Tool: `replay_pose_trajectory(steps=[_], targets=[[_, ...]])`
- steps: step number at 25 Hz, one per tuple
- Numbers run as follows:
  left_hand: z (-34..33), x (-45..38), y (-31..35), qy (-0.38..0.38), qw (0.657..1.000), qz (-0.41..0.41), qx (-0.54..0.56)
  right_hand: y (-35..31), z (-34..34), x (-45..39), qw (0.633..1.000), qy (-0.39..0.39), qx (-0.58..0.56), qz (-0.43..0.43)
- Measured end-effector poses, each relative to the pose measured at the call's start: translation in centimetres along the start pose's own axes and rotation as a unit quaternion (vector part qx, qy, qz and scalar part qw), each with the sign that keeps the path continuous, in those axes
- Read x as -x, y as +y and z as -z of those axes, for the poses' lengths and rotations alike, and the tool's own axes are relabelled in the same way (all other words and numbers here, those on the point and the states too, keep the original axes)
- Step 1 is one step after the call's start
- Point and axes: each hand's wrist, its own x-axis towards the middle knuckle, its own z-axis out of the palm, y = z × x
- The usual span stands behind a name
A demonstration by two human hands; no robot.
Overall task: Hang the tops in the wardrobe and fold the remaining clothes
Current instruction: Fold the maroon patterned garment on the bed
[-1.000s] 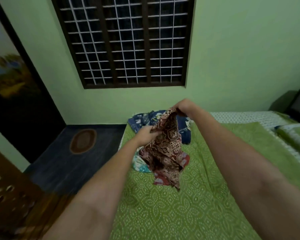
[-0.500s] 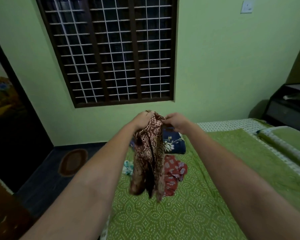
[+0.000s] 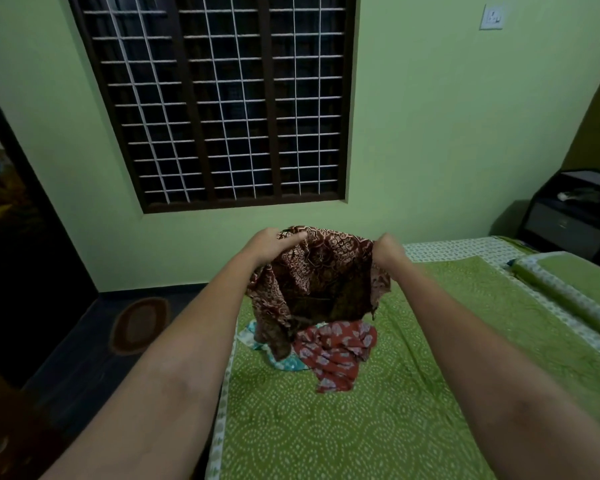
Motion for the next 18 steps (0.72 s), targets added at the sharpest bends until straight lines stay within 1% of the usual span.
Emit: replay_pose_trajectory(steps=[1, 2, 3, 4, 5, 6, 7, 8, 10, 11, 13, 14, 15, 16, 18], targets=[[0.3, 0.0, -0.1, -0.012, 0.997, -0.02, -0.079, 0.1, 0.1, 0.4, 0.999, 0.021, -0.031, 0.014], [0.6, 0.1, -0.4, -0.014, 0.986, -0.036, -0.161, 0.3, 0.6, 1.0, 0.997, 0.016, -0.045, 0.053], [0.9, -0.1, -1.3, 0.001, 0.973, -0.05, -0.227, 0.6, 1.2, 1.3, 0.994, -0.026, -0.042, 0.097], [1.4, -0.2, -2.1, 0.018, 0.961, -0.051, -0.27, 1.2, 1.9, 1.5, 0.988, -0.08, -0.01, 0.136], [1.9, -0.1, -3.1, 0.027, 0.954, -0.038, -0.296, 1.8, 2.5, 1.4, 0.976, -0.131, 0.055, 0.164], [2.3, 0.2, -4.0, 0.028, 0.948, -0.011, -0.316, 2.4, 2.9, 1.2, 0.96, -0.165, 0.132, 0.186], [2.4, 0.5, -5.0, 0.029, 0.943, 0.018, -0.332, 3.0, 3.0, 0.7, 0.943, -0.171, 0.206, 0.2], [2.4, 0.9, -5.6, 0.033, 0.938, 0.041, -0.343, 3.6, 3.0, 0.2, 0.936, -0.152, 0.242, 0.204], [1.8, 1.2, -7.2, 0.065, 0.937, 0.068, -0.337, 4.8, 2.7, -0.9, 0.953, -0.087, 0.23, 0.178], [1.2, 1.5, -8.0, 0.072, 0.938, 0.083, -0.329, 5.4, 2.3, -1.1, 0.952, -0.093, 0.247, 0.155], [0.0, 1.9, -9.4, 0.041, 0.934, 0.103, -0.34, 6.6, 1.7, -1.1, 0.925, -0.159, 0.327, 0.108], [-0.6, 2.2, -10.1, 0.027, 0.929, 0.112, -0.352, 7.3, 1.2, -1.3, 0.915, -0.157, 0.358, 0.099], [-1.3, 2.4, -10.6, 0.031, 0.923, 0.118, -0.364, 8.0, 0.8, -1.4, 0.914, -0.132, 0.371, 0.093], [-1.8, 2.7, -10.9, 0.048, 0.918, 0.125, -0.373, 8.5, 0.3, -1.5, 0.916, -0.103, 0.377, 0.087], [-2.5, 2.7, -11.0, 0.086, 0.913, 0.136, -0.374, 8.6, -0.5, -1.8, 0.908, -0.067, 0.406, 0.082]])
